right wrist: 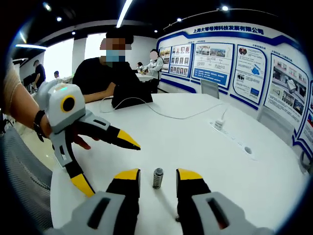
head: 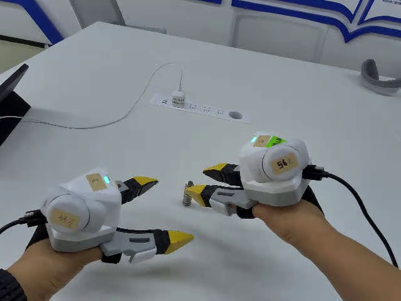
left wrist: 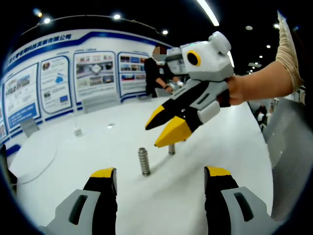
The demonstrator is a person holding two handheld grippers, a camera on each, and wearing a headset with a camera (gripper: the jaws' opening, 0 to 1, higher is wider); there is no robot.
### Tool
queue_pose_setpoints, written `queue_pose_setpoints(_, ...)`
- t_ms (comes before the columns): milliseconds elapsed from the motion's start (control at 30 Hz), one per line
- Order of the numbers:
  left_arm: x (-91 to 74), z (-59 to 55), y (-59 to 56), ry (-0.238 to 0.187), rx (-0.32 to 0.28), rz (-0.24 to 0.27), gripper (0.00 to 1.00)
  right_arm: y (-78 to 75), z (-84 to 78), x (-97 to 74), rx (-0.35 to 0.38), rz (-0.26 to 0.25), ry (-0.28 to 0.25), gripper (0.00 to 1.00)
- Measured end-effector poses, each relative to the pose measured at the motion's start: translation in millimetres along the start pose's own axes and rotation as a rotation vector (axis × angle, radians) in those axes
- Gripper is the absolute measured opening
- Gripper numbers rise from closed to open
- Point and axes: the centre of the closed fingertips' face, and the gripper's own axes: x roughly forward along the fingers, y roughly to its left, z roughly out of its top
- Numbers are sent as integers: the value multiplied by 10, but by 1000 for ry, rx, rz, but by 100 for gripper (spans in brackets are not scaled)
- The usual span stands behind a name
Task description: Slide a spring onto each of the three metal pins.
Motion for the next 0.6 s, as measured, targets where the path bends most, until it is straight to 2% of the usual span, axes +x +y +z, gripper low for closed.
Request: queue_pose_setpoints(600, 1, 20, 1, 4, 9, -6, 75, -250, -70, -327, 9, -71, -25, 40)
